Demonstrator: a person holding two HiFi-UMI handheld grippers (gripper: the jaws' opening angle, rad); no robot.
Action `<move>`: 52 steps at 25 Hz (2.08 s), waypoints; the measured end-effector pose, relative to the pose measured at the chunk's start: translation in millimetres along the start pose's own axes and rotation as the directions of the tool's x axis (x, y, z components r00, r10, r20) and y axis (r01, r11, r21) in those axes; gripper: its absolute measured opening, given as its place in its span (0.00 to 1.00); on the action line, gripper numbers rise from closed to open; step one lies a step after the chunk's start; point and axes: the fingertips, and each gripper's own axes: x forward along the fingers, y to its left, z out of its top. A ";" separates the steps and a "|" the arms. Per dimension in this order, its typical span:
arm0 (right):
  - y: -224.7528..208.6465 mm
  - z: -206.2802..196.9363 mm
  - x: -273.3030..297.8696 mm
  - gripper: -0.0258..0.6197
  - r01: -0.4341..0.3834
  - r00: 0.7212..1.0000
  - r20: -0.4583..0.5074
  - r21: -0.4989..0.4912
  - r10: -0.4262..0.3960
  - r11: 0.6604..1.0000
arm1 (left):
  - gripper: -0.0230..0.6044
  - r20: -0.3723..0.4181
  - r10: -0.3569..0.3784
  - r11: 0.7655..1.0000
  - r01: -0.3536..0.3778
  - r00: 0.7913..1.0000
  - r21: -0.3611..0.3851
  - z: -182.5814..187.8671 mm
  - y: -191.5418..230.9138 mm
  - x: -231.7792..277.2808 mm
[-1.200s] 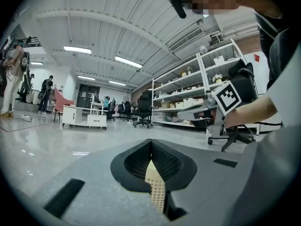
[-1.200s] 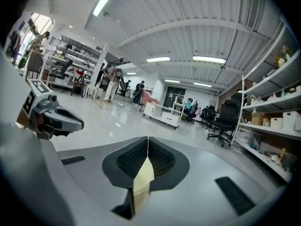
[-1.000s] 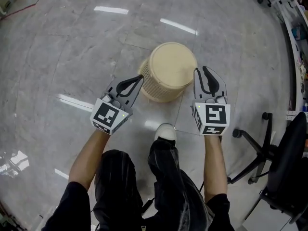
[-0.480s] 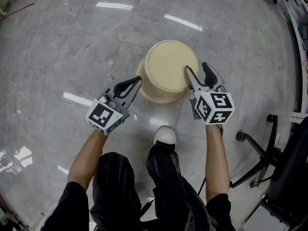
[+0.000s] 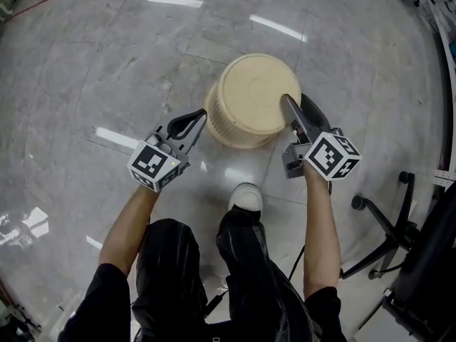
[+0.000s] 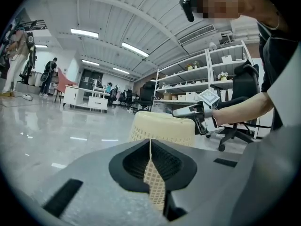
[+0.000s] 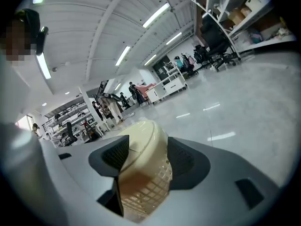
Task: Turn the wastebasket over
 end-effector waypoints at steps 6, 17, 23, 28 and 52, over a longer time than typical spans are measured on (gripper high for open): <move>-4.0 0.4 0.2 0.42 -0.030 0.999 0.035 0.103 0.026 0.994 | 0.05 -0.001 -0.009 1.000 0.009 1.000 -0.010 -3.1 -0.6 4.7; -10.7 14.4 -10.7 0.39 -0.130 0.985 0.132 0.178 0.108 0.975 | 0.05 -0.038 -0.016 1.000 0.016 0.999 -0.004 -18.4 3.4 7.8; -36.7 29.8 -41.2 0.36 -0.058 0.985 0.167 0.117 0.038 0.991 | 0.09 -0.112 0.013 1.000 -0.014 0.994 -0.007 -51.3 10.8 10.6; -52.5 46.3 -57.6 0.31 -0.011 0.979 0.206 0.085 -0.006 0.996 | 0.22 -0.184 0.002 0.997 -0.017 0.983 -0.076 -88.5 13.7 15.6; -76.9 45.8 -90.4 0.28 0.158 0.972 0.185 -0.050 -0.147 0.986 | 0.18 -0.153 -0.083 0.853 -0.009 0.985 -0.521 -116.9 0.6 42.4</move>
